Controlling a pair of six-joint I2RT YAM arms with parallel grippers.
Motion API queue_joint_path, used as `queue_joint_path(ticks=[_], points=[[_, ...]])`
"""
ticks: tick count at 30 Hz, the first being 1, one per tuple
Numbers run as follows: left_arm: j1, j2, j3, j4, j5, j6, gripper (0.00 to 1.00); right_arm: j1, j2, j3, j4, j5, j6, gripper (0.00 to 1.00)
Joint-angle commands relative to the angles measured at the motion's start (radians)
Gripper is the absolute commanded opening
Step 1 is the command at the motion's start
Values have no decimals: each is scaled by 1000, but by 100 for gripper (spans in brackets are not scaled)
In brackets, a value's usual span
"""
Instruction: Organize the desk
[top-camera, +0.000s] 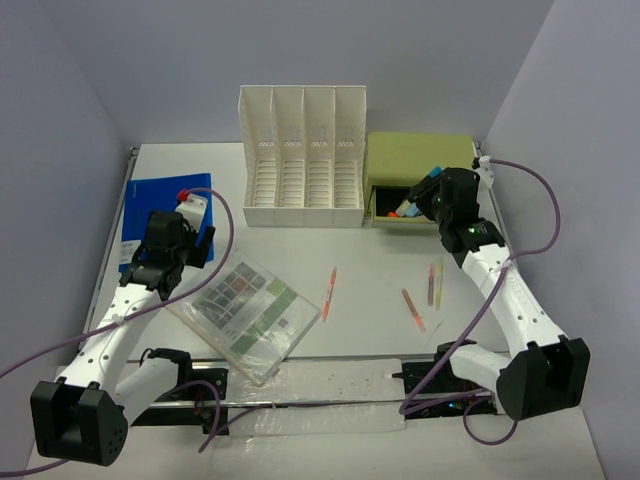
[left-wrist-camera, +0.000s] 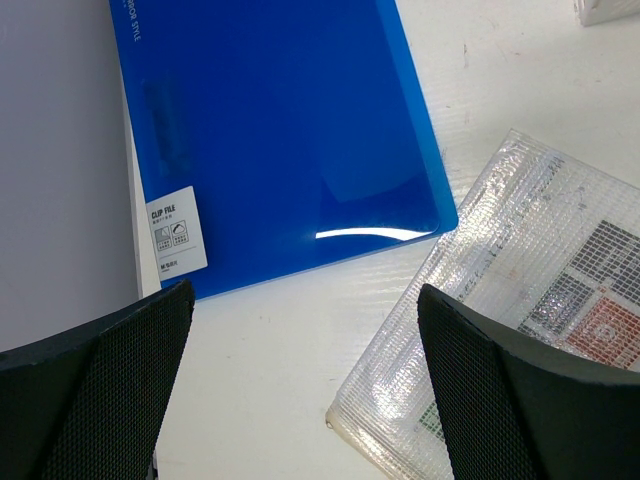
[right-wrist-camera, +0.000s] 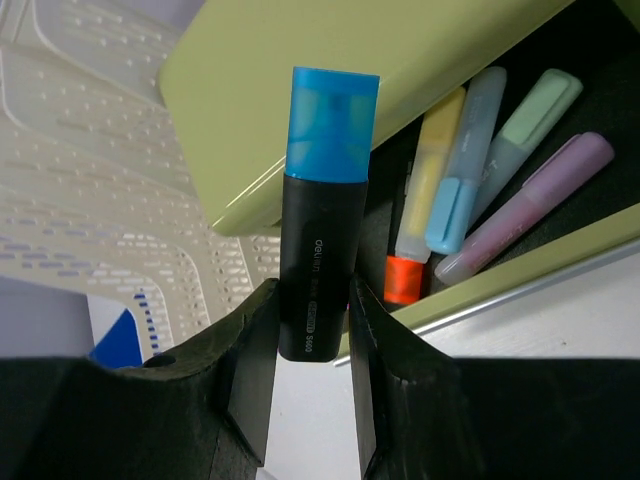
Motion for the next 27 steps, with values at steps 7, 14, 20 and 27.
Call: queue_joint_path(ticks=[7,14,20,27], points=[[-5,8,29,7,0,2,99,-65,100,-20,92,18,85,56],[-5,5,26,6,2,0,99,-67,166,113,-6,-16,-79,66],[-5,8,28,7,1,1,99,-29,33,20,-35,25,-146,57],[-5,9,29,4,0,-1,99,-29,-32,-180,20,-17,-105,41]])
